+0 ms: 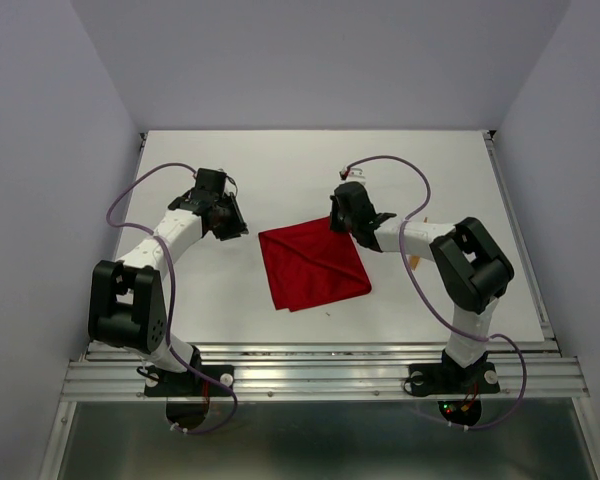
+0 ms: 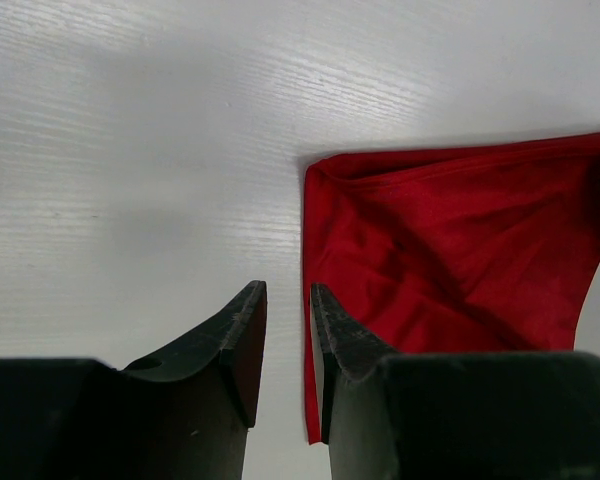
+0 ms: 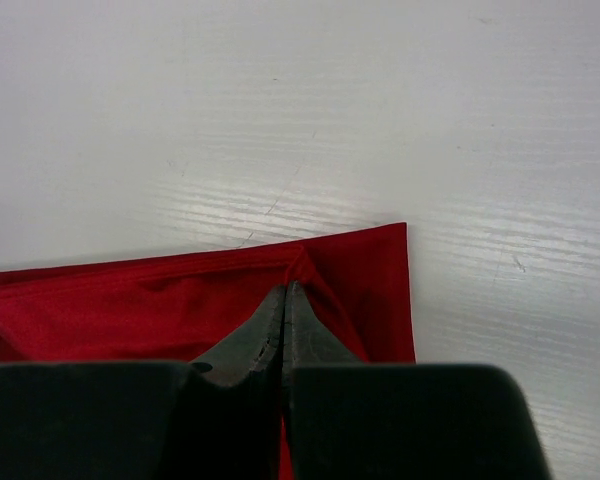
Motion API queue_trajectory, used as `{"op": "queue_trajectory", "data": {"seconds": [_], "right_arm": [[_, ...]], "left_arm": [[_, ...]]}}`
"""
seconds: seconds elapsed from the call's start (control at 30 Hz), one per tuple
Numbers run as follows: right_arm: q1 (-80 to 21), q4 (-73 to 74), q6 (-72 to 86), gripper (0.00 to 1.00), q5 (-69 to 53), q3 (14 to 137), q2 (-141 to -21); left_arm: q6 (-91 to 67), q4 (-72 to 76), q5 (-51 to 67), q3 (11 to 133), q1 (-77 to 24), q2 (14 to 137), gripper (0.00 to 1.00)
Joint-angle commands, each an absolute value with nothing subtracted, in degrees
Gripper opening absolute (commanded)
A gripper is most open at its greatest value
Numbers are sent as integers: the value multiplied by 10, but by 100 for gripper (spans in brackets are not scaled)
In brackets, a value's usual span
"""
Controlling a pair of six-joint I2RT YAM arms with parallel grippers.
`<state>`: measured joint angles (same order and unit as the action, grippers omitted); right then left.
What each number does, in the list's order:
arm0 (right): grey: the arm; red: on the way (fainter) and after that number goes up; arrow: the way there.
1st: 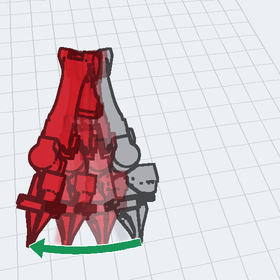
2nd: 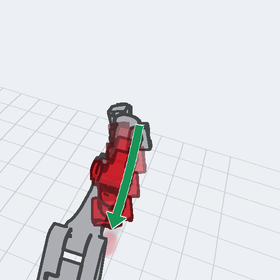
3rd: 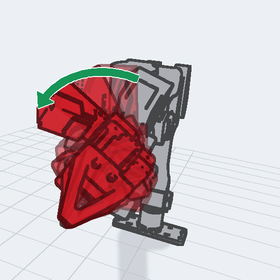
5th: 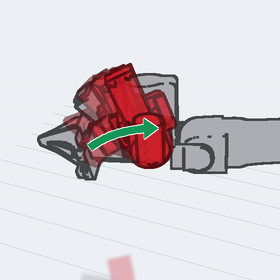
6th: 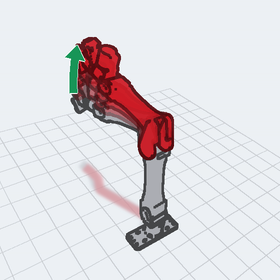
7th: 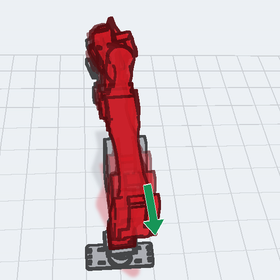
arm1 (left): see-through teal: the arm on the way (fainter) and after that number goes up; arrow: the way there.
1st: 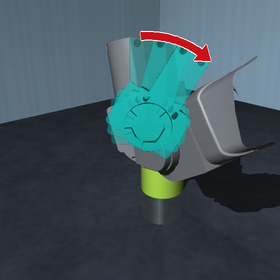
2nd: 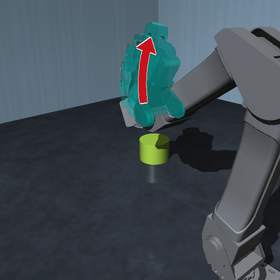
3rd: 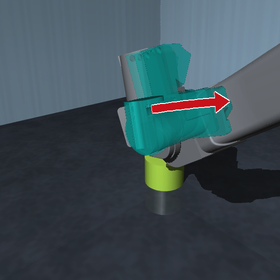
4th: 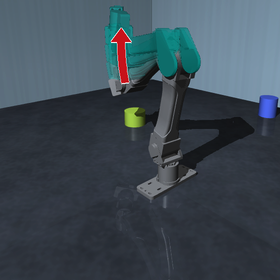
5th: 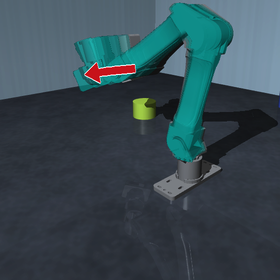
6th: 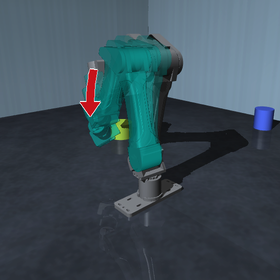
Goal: Fold the napkin into a case and place the utensils inside
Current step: Fold the top corner of the square-folded napkin at the center of the board, then smooth out the upper triangle-folded napkin at the center of the board.
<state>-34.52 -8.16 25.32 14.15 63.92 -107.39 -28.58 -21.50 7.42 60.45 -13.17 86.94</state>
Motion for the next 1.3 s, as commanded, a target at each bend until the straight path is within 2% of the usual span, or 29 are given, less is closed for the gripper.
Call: {"op": "queue_trajectory", "data": {"seconds": [0.0,0.57,0.7,0.73,0.77,0.8,1.07,1.27], "right_arm": [[-342,-115,260,1,159,649,-1077],[-337,-114,275,1,161,633,-1079],[-337,-114,278,14,156,634,-1078],[-337,-114,278,27,155,634,-1076],[-337,-115,278,36,155,632,-1073],[-337,-114,278,39,154,631,-1064],[-337,-99,273,38,164,601,-981],[-337,-68,289,36,155,529,-905]], "left_arm": [[-275,-218,73,613,-136,866,35],[-279,-217,76,619,-148,877,35],[-282,-216,76,625,-156,883,35],[-283,-216,76,628,-157,884,35],[-284,-216,77,630,-159,885,35],[-286,-216,77,633,-163,888,35],[-306,-193,96,662,-196,932,35],[-321,-174,111,686,-208,986,35]]}}
